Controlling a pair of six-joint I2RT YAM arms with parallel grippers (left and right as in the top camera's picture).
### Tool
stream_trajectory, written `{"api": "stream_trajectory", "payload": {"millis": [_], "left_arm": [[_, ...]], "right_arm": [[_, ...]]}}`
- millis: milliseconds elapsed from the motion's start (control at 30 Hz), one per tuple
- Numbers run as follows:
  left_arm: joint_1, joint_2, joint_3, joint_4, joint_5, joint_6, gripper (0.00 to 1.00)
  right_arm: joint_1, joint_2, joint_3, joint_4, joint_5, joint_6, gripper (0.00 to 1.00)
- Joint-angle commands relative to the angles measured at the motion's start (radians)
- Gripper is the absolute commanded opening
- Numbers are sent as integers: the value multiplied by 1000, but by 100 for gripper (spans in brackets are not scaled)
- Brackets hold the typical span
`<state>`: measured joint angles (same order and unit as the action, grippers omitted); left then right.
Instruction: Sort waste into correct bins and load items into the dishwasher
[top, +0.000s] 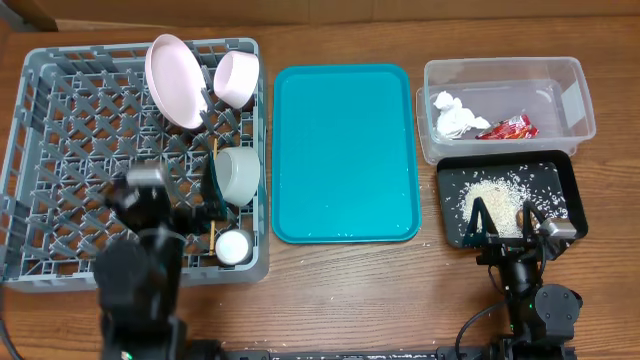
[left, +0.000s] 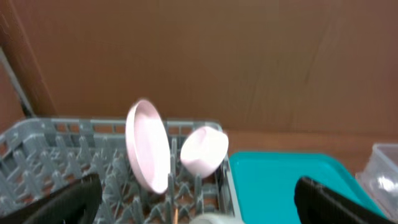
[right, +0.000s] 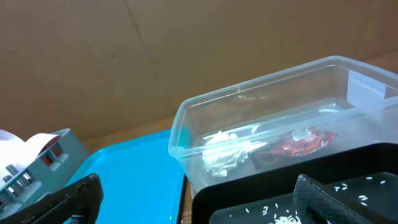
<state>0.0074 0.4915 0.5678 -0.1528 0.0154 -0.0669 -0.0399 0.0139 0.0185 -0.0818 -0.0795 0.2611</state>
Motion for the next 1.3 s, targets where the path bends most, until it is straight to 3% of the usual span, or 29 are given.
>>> {"api": "stream_trajectory", "payload": {"millis": [0,233,333,467,633,1267], "left_arm": [[7,-133,-200,122,8,30,100],[7,-378,-428,191,18,99,100],[8,-486,-511,187,87,229,100],[18,-488,-550,169,166,341,100],[57,-488,-563,89,176,334,100],[64,-488,-563,94,169,333,100]], "right_arm": [[-5,-11,-10,5,8,-3,100],[-5,-11,-10,5,8,-3,100],[-5,-11,-10,5,8,-3,100],[-5,-11,-10,5,8,-3,100],[-5,-11,-10,5,8,-3,100],[-5,-11,-10,5,8,-3,100]]}}
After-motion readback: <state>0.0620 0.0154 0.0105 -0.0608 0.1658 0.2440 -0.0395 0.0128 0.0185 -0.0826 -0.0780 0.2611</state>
